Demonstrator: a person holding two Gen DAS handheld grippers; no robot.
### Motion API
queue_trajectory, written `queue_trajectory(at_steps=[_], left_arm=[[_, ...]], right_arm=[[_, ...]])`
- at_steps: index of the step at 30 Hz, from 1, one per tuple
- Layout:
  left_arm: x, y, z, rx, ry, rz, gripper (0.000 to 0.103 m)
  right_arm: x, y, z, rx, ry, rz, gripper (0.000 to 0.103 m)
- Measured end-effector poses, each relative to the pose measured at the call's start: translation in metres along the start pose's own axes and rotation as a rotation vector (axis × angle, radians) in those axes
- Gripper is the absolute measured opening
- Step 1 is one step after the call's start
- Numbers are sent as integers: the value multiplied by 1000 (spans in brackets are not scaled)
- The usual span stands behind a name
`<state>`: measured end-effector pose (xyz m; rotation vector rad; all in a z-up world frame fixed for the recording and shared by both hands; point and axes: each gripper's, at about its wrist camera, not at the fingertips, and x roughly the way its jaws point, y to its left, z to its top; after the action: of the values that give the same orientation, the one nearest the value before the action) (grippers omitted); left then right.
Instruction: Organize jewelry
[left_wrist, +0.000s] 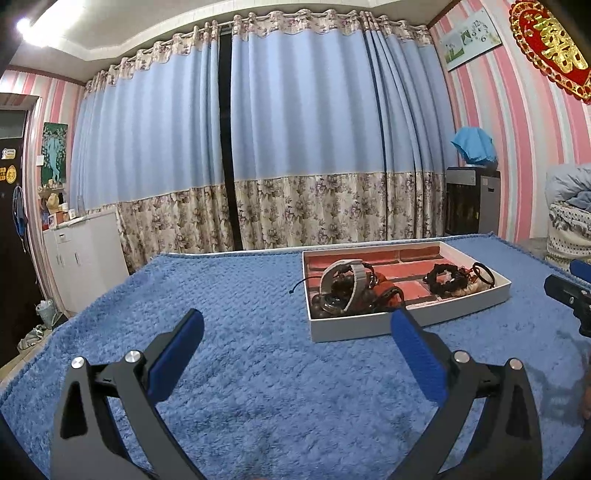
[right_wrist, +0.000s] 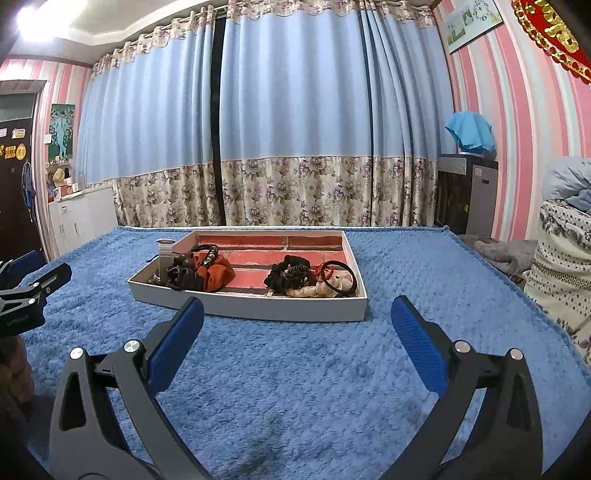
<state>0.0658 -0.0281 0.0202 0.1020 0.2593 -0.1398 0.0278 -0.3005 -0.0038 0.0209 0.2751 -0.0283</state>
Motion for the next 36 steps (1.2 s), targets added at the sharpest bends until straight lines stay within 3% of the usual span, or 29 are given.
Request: queue_trajectory(at_steps=[36], left_arm=[[-3, 0, 0, -2, -18, 10, 99]], right_arm=[[3, 3, -2, -3, 15, -10, 99]])
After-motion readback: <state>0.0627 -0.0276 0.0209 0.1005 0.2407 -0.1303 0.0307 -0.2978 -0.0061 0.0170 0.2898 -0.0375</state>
